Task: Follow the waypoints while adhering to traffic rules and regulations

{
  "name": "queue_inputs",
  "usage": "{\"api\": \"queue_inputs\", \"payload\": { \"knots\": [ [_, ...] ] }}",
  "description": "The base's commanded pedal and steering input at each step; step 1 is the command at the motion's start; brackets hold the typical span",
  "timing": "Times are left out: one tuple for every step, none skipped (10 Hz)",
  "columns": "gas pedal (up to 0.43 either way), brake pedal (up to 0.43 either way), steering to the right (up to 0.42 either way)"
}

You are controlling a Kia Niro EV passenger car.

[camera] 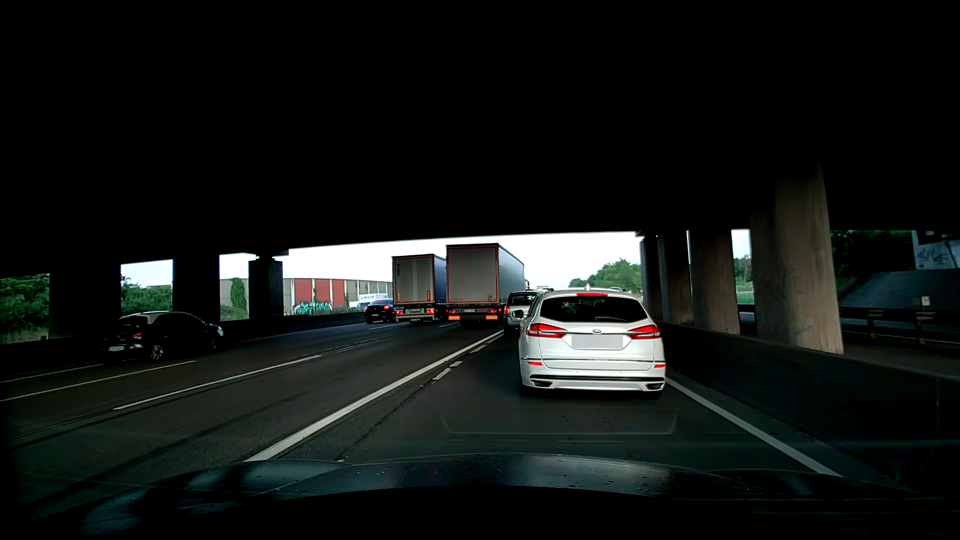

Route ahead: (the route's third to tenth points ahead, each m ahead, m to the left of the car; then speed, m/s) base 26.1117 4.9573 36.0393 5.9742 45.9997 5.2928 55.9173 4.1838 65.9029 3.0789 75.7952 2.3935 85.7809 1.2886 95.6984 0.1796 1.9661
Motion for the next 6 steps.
{"api": "queue_inputs", "payload": {
  "knots": [
    [0.0,0.0,0.041],
    [0.0,0.0,0.041],
    [0.0,0.0,0.041],
    [0.0,0.0,0.04],
    [0.02,0.0,0.04],
    [0.047,0.0,0.04]
  ]
}}
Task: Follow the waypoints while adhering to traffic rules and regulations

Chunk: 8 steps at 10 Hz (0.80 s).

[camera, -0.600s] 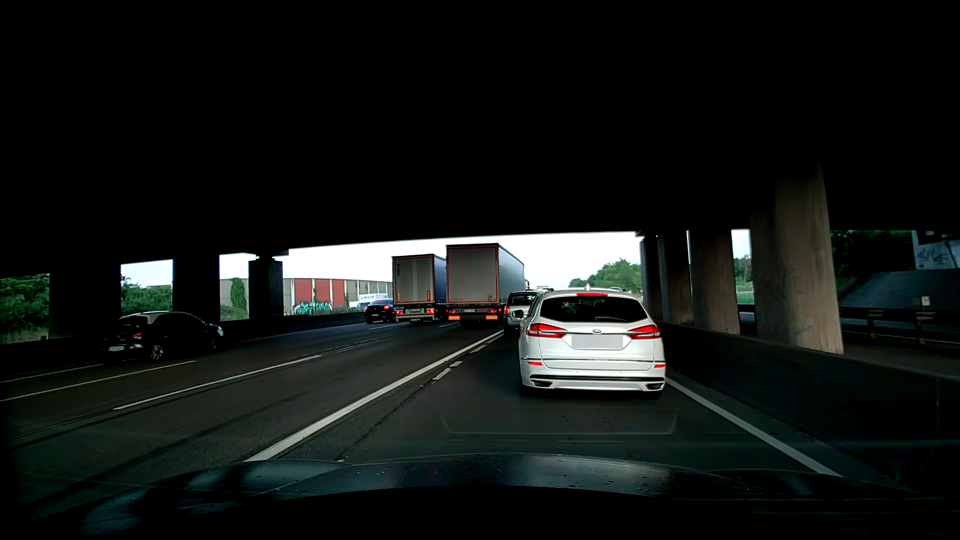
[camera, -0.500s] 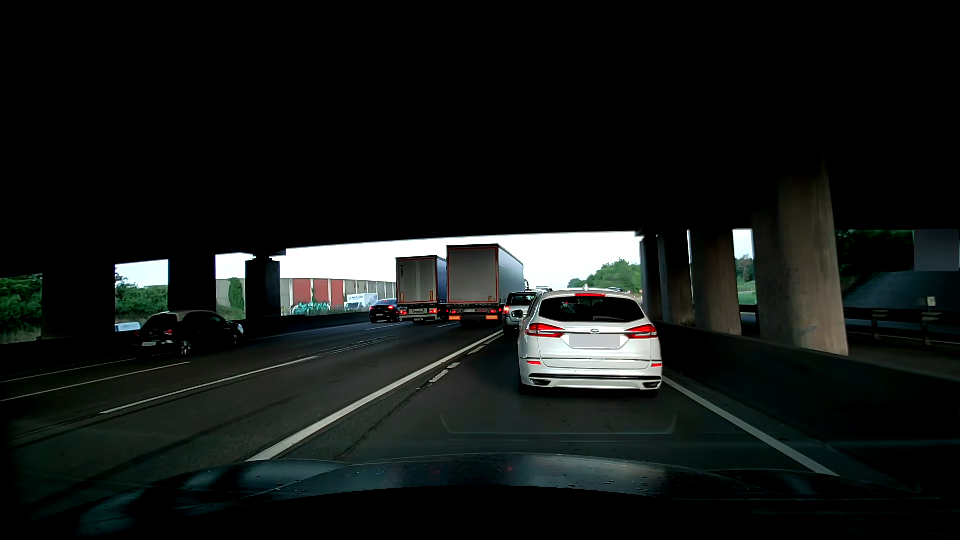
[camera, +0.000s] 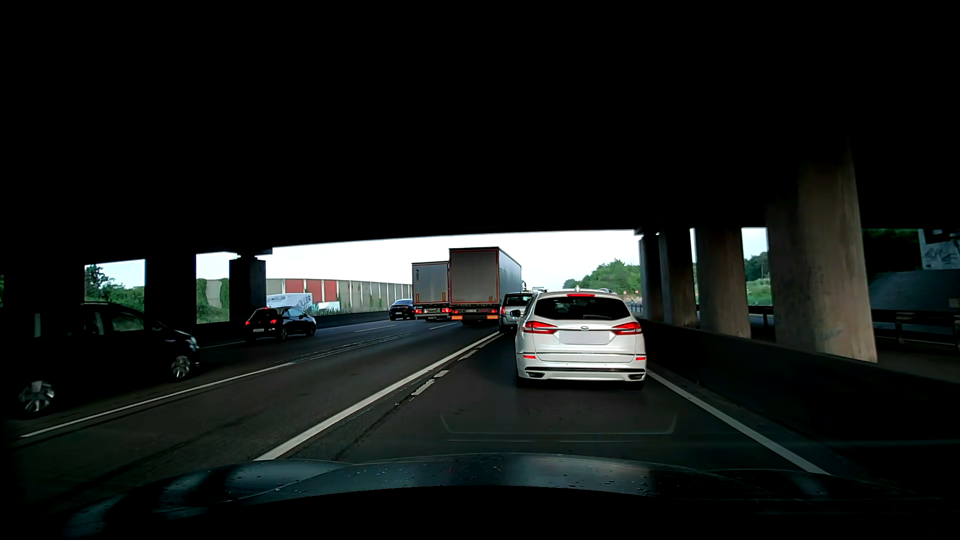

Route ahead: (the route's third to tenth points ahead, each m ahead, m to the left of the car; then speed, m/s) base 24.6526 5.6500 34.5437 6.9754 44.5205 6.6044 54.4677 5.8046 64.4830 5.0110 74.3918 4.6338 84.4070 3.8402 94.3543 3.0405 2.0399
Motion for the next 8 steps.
{"api": "queue_inputs", "payload": {
  "knots": [
    [0.079,0.0,0.037],
    [0.087,0.0,0.034],
    [0.098,0.0,0.033],
    [0.098,0.0,0.033],
    [0.098,0.0,0.031],
    [0.098,0.0,0.03],
    [0.098,0.0,0.03],
    [0.098,0.0,0.028]
  ]
}}
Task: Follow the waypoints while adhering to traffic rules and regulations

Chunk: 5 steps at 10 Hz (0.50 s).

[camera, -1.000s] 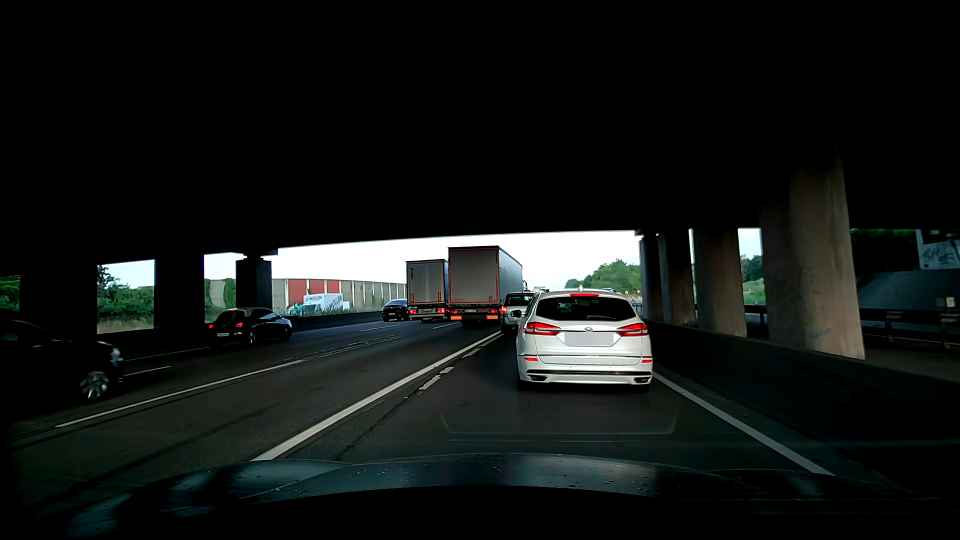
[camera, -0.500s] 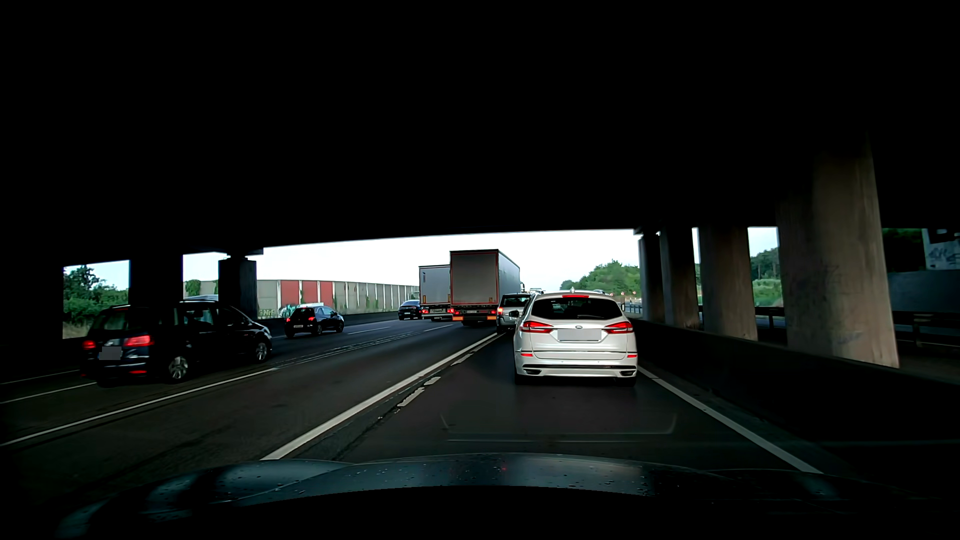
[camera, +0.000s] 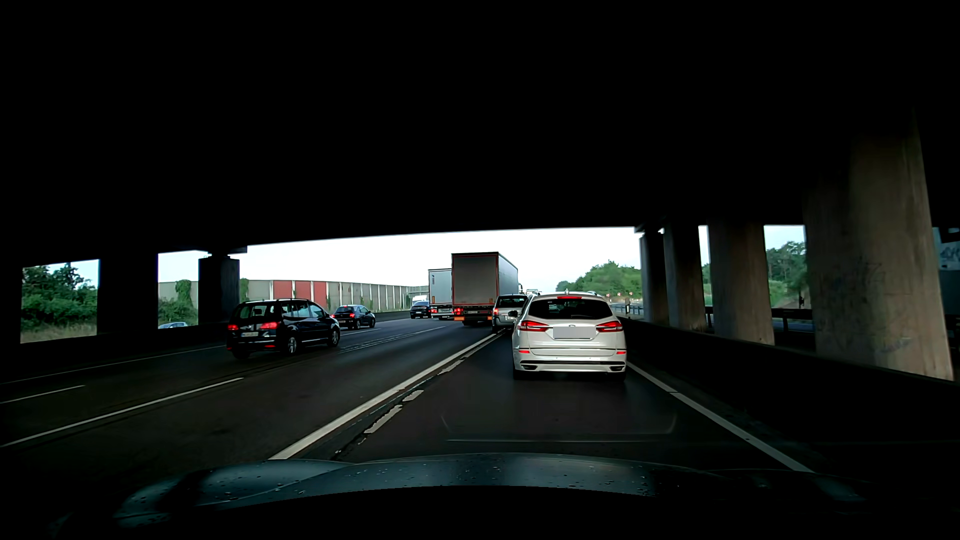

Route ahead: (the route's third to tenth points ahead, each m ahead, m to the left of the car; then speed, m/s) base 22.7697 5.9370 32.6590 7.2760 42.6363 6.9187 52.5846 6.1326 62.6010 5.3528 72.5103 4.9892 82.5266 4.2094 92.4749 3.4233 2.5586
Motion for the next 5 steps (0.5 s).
{"api": "queue_inputs", "payload": {
  "knots": [
    [0.098,0.0,0.028],
    [0.098,0.0,0.027],
    [0.098,0.0,0.027],
    [0.098,0.0,0.026],
    [0.098,0.0,0.025]
  ]
}}
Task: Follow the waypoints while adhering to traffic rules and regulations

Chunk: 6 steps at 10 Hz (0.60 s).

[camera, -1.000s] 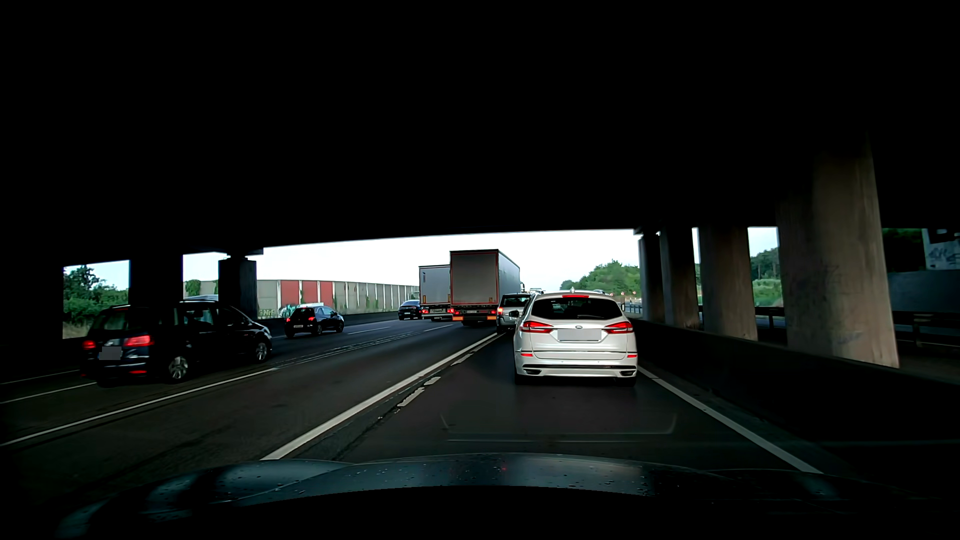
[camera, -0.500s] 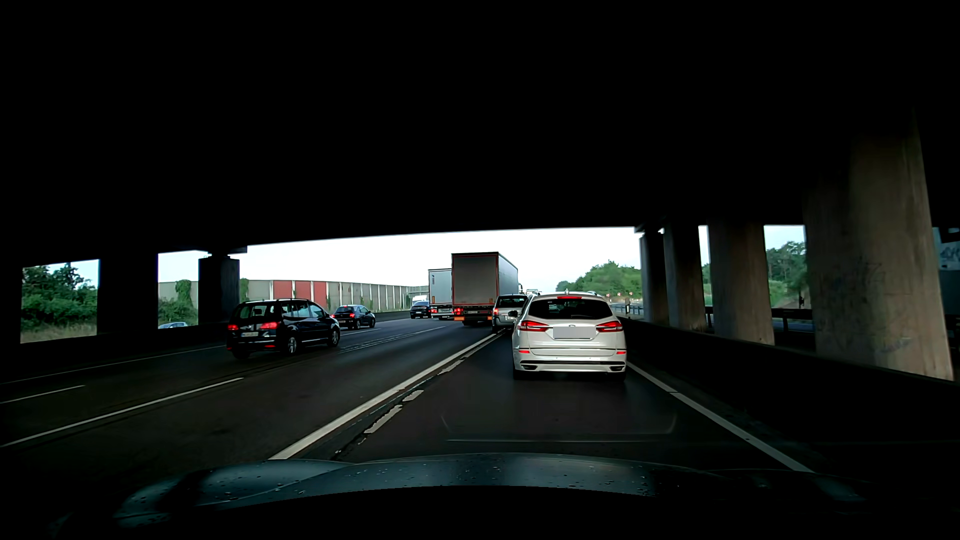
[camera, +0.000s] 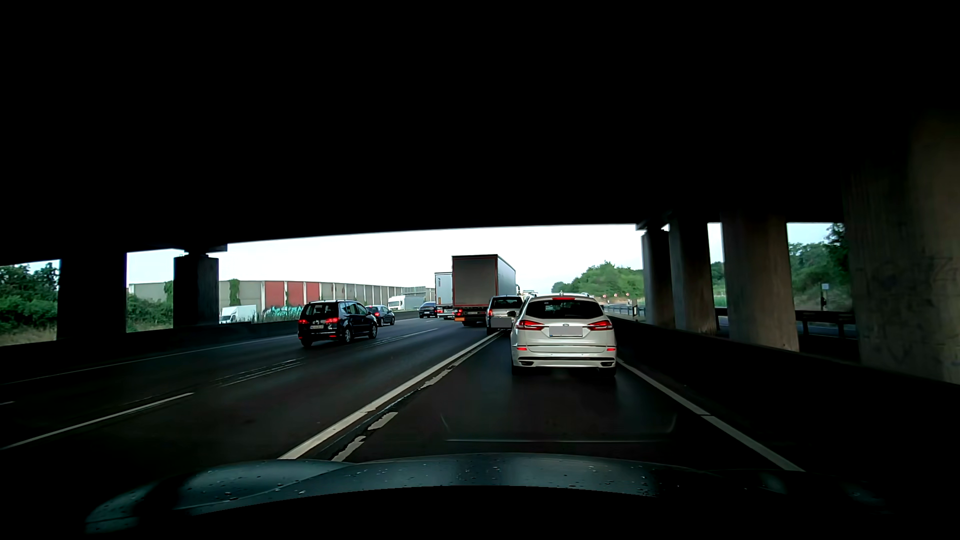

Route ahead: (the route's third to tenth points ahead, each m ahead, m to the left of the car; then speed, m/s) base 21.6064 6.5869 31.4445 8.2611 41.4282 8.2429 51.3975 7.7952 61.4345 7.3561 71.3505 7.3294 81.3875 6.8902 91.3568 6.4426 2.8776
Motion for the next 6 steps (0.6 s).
{"api": "queue_inputs", "payload": {
  "knots": [
    [0.098,0.0,0.024],
    [0.098,0.0,0.024],
    [0.098,0.0,0.024],
    [0.098,0.0,0.024],
    [0.098,0.0,0.024],
    [0.098,0.0,0.024]
  ]
}}
